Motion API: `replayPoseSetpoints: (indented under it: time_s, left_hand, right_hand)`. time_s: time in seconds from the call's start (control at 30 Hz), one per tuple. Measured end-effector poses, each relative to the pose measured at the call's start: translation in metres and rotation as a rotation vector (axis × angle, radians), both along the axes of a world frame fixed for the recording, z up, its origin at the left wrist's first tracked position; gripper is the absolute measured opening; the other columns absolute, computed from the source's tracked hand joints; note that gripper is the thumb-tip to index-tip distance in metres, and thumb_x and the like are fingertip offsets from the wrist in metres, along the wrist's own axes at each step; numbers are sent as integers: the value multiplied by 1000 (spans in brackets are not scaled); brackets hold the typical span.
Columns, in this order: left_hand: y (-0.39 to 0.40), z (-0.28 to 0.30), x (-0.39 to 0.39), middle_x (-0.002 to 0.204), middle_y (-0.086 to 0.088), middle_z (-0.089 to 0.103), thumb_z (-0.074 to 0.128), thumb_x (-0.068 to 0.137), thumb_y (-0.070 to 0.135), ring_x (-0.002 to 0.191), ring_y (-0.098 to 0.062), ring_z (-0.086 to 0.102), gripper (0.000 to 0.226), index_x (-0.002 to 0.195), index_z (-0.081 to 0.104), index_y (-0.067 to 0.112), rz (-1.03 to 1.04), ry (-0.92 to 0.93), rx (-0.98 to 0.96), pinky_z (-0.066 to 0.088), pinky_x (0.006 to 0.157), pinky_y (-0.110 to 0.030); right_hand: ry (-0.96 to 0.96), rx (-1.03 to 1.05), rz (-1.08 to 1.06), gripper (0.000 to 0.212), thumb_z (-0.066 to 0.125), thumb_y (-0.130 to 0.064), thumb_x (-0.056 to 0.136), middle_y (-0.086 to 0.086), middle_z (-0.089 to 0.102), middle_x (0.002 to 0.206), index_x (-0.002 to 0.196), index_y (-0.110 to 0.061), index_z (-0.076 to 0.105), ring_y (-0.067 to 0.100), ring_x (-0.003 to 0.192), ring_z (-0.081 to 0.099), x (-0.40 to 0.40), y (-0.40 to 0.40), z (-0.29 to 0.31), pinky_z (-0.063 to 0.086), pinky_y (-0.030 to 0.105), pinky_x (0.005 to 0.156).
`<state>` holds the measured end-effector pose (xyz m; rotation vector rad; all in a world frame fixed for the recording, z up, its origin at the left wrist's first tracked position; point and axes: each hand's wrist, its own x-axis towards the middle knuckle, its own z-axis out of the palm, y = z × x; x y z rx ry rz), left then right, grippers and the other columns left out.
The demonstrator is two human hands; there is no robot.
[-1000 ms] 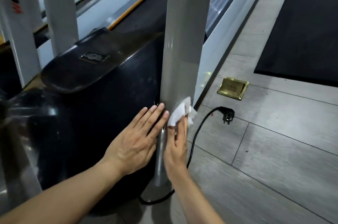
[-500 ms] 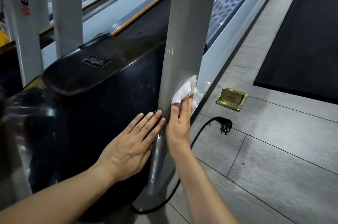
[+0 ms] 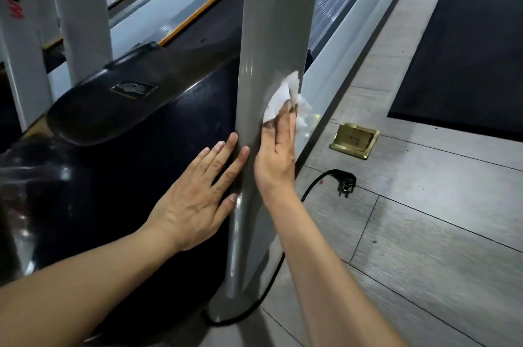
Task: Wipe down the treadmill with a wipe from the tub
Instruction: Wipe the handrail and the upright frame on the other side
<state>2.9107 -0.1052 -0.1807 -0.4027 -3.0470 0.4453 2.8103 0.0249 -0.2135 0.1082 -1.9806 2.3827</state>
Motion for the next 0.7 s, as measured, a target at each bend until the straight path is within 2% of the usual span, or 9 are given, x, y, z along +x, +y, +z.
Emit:
replayPoseSetpoints:
  time_s: [0.07, 0.13, 0.2, 0.3, 0.4, 0.47, 0.53, 0.63, 0.7]
  left_hand:
    - [0, 1, -1, 171, -10, -11, 33, 104, 42, 158, -24, 4, 74, 163, -2, 16, -6, 5, 2, 18, 125, -47]
    - [1, 2, -2, 171, -10, -10, 32, 104, 42, 158, -24, 5, 74, 164, -2, 16, -9, 5, 4, 17, 125, -46]
    - [2, 2, -1, 171, -10, -9, 32, 104, 43, 158, -24, 6, 73, 164, -1, 16, -2, 11, 10, 17, 125, -45]
    - [2, 3, 0, 171, -11, -7, 32, 104, 43, 158, -24, 8, 73, 164, 0, 16, -2, 12, 11, 18, 125, -45]
    - [3, 4, 2, 171, -11, -7, 32, 104, 42, 158, -24, 8, 73, 164, 0, 16, 1, 11, 8, 18, 125, -45]
    - [3, 5, 3, 171, -10, -9, 31, 105, 43, 158, -23, 6, 72, 164, -2, 17, 11, 9, 15, 18, 125, -45]
    - [3, 6, 3, 171, -9, -11, 31, 105, 43, 158, -22, 4, 72, 163, -3, 17, 14, 9, 20, 17, 126, -45]
    - [3, 5, 3, 171, -9, -11, 31, 105, 42, 158, -22, 3, 72, 163, -4, 17, 15, 8, 14, 19, 126, -46]
    - [3, 5, 2, 171, -10, -10, 31, 106, 42, 158, -23, 5, 71, 163, -1, 16, 7, 0, 16, 21, 126, -48]
  right_hand:
    - [53, -9, -19, 51, 34, -41, 106, -13, 11, 168, 153, -45, 14, 0, 153, 7, 1, -3, -12, 10, 20, 124]
    - [-158, -46, -6, 53, 34, -39, 107, -10, 14, 168, 158, -33, 18, 3, 154, 11, 16, -7, -45, 9, 17, 123]
    - [-505, -55, 37, 53, 32, -38, 109, -6, 21, 167, 160, -27, 21, 12, 153, 20, 42, -8, -78, 15, 30, 126]
    - [-618, 25, 74, 53, 30, -41, 109, -5, 25, 166, 160, -30, 21, 17, 152, 25, 62, -13, -84, 19, 40, 124]
    - [-449, -96, 28, 52, 33, -34, 109, -3, 25, 166, 160, -24, 24, 16, 152, 23, 10, -7, -58, 18, 38, 126]
    - [-226, -87, 15, 51, 36, -32, 108, -2, 30, 164, 159, -24, 29, 15, 152, 25, -37, 8, -24, 19, 38, 126]
    - [-66, -41, 37, 52, 38, -28, 109, -3, 24, 166, 160, -23, 26, 13, 153, 20, -61, 17, 3, 17, 35, 126]
    - [114, 4, 37, 54, 35, -29, 110, -6, 15, 168, 161, -27, 18, 11, 155, 13, -42, 14, 19, 17, 39, 127]
    - [200, -1, 46, 56, 37, -23, 109, -10, 12, 168, 161, -24, 17, 8, 155, 9, 0, 5, 4, 16, 34, 127]
